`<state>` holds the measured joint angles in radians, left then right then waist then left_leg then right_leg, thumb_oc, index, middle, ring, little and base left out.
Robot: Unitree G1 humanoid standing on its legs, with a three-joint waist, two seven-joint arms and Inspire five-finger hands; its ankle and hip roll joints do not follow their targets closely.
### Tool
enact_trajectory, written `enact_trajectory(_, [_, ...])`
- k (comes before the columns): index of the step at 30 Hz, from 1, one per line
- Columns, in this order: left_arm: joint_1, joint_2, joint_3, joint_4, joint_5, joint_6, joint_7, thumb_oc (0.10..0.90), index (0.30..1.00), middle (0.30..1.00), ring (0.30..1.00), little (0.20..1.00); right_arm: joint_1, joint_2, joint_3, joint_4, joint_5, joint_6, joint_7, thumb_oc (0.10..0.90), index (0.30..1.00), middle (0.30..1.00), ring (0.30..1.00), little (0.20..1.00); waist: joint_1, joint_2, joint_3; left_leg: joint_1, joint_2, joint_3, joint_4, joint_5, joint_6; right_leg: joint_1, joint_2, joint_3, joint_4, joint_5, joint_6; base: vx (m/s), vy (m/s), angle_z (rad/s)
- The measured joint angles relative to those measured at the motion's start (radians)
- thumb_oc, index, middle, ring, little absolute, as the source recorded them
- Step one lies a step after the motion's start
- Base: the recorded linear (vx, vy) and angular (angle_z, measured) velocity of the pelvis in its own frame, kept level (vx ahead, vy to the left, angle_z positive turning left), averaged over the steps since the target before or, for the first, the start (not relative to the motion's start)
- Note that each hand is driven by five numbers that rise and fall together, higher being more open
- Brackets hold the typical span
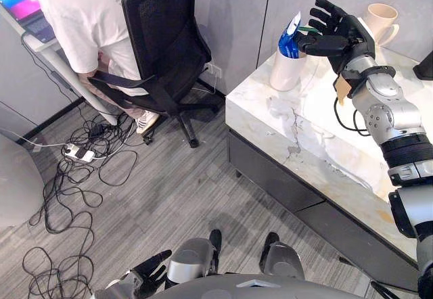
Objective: Organize the bathroom.
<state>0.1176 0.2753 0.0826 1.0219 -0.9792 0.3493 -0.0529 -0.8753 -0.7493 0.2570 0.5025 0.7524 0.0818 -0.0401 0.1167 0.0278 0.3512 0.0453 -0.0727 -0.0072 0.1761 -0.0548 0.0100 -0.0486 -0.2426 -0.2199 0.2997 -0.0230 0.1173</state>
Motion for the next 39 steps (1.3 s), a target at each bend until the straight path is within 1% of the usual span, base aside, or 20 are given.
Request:
enact_trajectory(5, [-0.046,-0.004,-0.017,0.008,-0.001,-0.036,0.034,0.8,0.9,0.9,0.9,0.9,-0.003,0.023,0.0,0.005,-0.001,0.0,-0.023,0.8,0.9,0.9,0.9,0.9,0.009,-0.043,0.021,-0.003,0.007,0.0,0.018,-0.005,-0.007,0.001,0.004,-0.001,0.011,-0.003,-0.004,-0.03,-0.057,0.0])
enact_trajectory(10, [-0.077,-0.003,-0.016,0.007,-0.002,-0.067,0.055,0.8,0.9,0.9,0.9,0.9,-0.004,0.027,0.0,0.006,-0.003,-0.001,-0.041,0.8,0.9,0.9,0.9,0.9,0.016,-0.059,0.024,-0.005,0.015,0.001,0.03,-0.011,-0.008,0.004,0.014,0.0,0.009,-0.002,-0.006,-0.03,-0.05,-0.01])
enact_trajectory(13, [-0.077,-0.002,-0.014,0.007,-0.002,-0.071,0.06,0.8,0.9,0.9,0.9,0.9,-0.005,0.026,0.0,0.006,-0.003,-0.005,-0.041,0.8,0.9,0.9,0.9,0.9,0.014,-0.065,0.024,-0.004,0.017,0.002,0.029,-0.011,-0.008,0.006,0.016,0.0,0.007,-0.002,-0.007,-0.01,-0.029,-0.01])
enact_trajectory(14, [-0.073,-0.002,-0.014,0.007,-0.002,-0.074,0.067,0.8,0.9,0.9,0.9,0.9,-0.005,0.026,-0.001,0.006,-0.003,-0.007,-0.044,0.8,0.9,0.9,0.9,0.9,0.008,-0.076,0.022,-0.003,0.021,0.004,0.029,-0.014,-0.005,0.016,0.021,0.0,-0.006,0.001,-0.01,0.0,-0.043,-0.03])
enact_trajectory(16, [-0.071,-0.002,-0.011,0.007,0.0,-0.08,0.068,0.8,0.9,0.9,0.9,0.9,-0.005,0.017,-0.001,0.005,-0.002,-0.007,-0.048,0.8,0.9,0.9,0.9,0.9,-0.004,-0.089,0.017,-0.001,0.021,0.005,0.029,-0.013,-0.005,0.017,0.022,0.0,-0.009,0.001,-0.01,0.0,-0.045,-0.02])
enact_trajectory(18, [-0.071,-0.002,-0.007,0.007,0.0,-0.086,0.069,0.8,0.9,0.9,0.9,0.9,-0.006,0.002,-0.005,0.006,-0.001,-0.007,-0.048,0.8,0.9,0.9,0.9,0.9,-0.009,-0.101,0.011,0.001,0.022,0.007,0.029,-0.014,-0.003,0.019,0.023,0.001,-0.016,0.003,-0.01,0.0,-0.034,-0.02])
enact_trajectory(19, [-0.071,-0.002,-0.007,0.007,0.0,-0.086,0.069,0.8,0.9,0.9,0.9,0.9,-0.006,0.002,-0.005,0.006,-0.001,-0.007,-0.048,0.8,0.9,0.9,0.9,0.9,-0.009,-0.101,0.011,0.001,0.022,0.007,0.029,-0.014,-0.003,0.019,0.023,0.001,-0.016,0.003,-0.01,0.0,-0.037,-0.06])
enact_trajectory(20, [-0.07,0.0,-0.006,0.007,0.0,-0.088,0.071,0.8,0.9,0.9,0.9,0.9,-0.009,-0.001,-0.017,0.005,0.0,-0.009,-0.048,0.8,0.9,0.9,0.9,0.9,-0.01,-0.111,0.004,0.003,0.025,0.012,0.03,-0.014,-0.003,0.023,0.028,0.003,-0.024,0.008,-0.01,0.0,-0.044,-0.09])
enact_trajectory(24, [-0.075,0.001,-0.007,0.007,0.0,-0.089,0.07,0.8,0.9,0.9,0.9,0.9,-0.027,-0.003,-0.024,0.005,0.002,-0.015,-0.052,0.8,0.9,0.9,0.9,0.9,-0.014,-0.12,-0.005,0.017,0.034,0.018,0.025,-0.016,-0.005,0.043,0.039,0.006,-0.049,0.018,-0.012,0.0,-0.024,-0.07])
enact_trajectory(26, [-0.076,0.001,-0.007,0.007,0.0,-0.088,0.066,0.8,0.9,0.9,0.9,0.9,-0.035,-0.011,-0.024,0.006,0.003,-0.033,-0.052,0.8,0.9,0.9,0.9,0.9,-0.022,-0.121,-0.006,0.022,0.035,0.02,0.023,-0.018,-0.005,0.047,0.04,0.006,-0.052,0.02,-0.013,0.0,0.0,0.0])
enact_trajectory(29, [-0.075,0.002,-0.008,0.007,-0.001,-0.105,0.056,0.8,0.9,0.9,0.9,0.9,-0.042,-0.094,-0.025,0.002,0.01,-0.059,-0.043,0.8,0.9,0.9,0.9,0.9,-0.019,-0.122,-0.009,0.032,0.033,0.029,0.013,-0.019,-0.004,0.053,0.042,0.014,-0.064,0.025,-0.011,-0.01,-0.003,-0.08])
enact_trajectory(30, [-0.068,0.004,-0.008,0.007,0.0,-0.111,0.054,0.8,0.9,0.9,0.9,0.9,-0.043,-0.122,-0.028,0.002,0.01,-0.077,-0.043,0.8,0.9,0.9,0.9,0.9,-0.02,-0.122,-0.013,0.032,0.033,0.032,0.012,-0.02,-0.002,0.053,0.043,0.018,-0.067,0.026,-0.009,-0.01,-0.007,-0.08])
enact_trajectory(33, [-0.056,0.009,-0.008,0.007,-0.001,-0.114,0.054,0.8,0.9,0.9,0.9,0.9,-0.043,-0.181,-0.058,-0.008,0.029,-0.114,-0.039,0.8,0.9,0.9,0.9,0.9,-0.038,-0.124,-0.025,0.033,0.034,0.037,0.011,-0.022,0.001,0.056,0.044,0.021,-0.078,0.033,-0.007,-0.02,-0.002,-0.06])
enact_trajectory(36, [-0.04,0.01,-0.01,-0.001,-0.001,-0.149,0.045,0.8,0.9,0.9,0.9,0.9,-0.043,-0.247,-0.075,-0.04,0.048,-0.125,-0.041,0.8,0.9,0.9,0.9,0.9,-0.06,-0.131,-0.039,0.035,0.038,0.052,0.0,-0.022,0.002,0.057,0.052,0.035,-0.098,0.044,-0.007,-0.03,0.008,-0.13])
enact_trajectory(39, [-0.036,0.011,-0.017,-0.012,0.001,-0.198,0.033,0.8,0.9,0.9,0.9,0.9,-0.043,-0.319,-0.086,-0.042,0.048,-0.135,-0.057,0.8,0.9,0.9,0.9,0.9,-0.079,-0.14,-0.058,0.038,0.044,0.062,-0.008,-0.021,0.002,0.063,0.061,0.04,-0.125,0.057,-0.009,-0.04,0.01,-0.11])
